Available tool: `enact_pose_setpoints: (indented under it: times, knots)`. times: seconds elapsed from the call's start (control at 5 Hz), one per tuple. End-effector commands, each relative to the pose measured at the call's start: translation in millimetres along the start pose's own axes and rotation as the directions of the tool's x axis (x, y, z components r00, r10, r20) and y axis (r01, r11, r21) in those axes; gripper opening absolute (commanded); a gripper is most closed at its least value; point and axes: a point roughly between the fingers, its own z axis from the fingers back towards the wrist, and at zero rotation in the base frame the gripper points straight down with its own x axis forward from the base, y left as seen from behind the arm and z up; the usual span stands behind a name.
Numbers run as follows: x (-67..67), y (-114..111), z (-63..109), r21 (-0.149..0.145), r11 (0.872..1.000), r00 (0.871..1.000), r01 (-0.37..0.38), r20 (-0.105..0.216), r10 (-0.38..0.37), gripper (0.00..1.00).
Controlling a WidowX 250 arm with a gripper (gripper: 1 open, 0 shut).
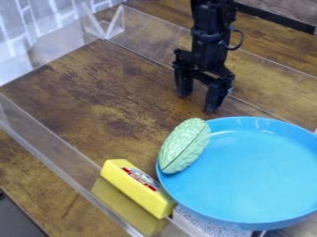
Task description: Put the green object in the blue tray
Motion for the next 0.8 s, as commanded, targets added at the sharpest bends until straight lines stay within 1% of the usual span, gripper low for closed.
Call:
enact_pose_setpoints:
  times: [0.0,0.4,0.6]
  knots:
    - [4.7,-10.8,6.0,0.003,0.999,0.999,0.052,0.009,-0.052,1.0]
    - [8.8,-18.7,2.3,0.002,1.0,1.0,0.017,-0.019,-0.017,1.0]
    - [13.0,-16.1,1.6,0.001,0.998,0.998,0.055,-0.033,-0.055,1.0]
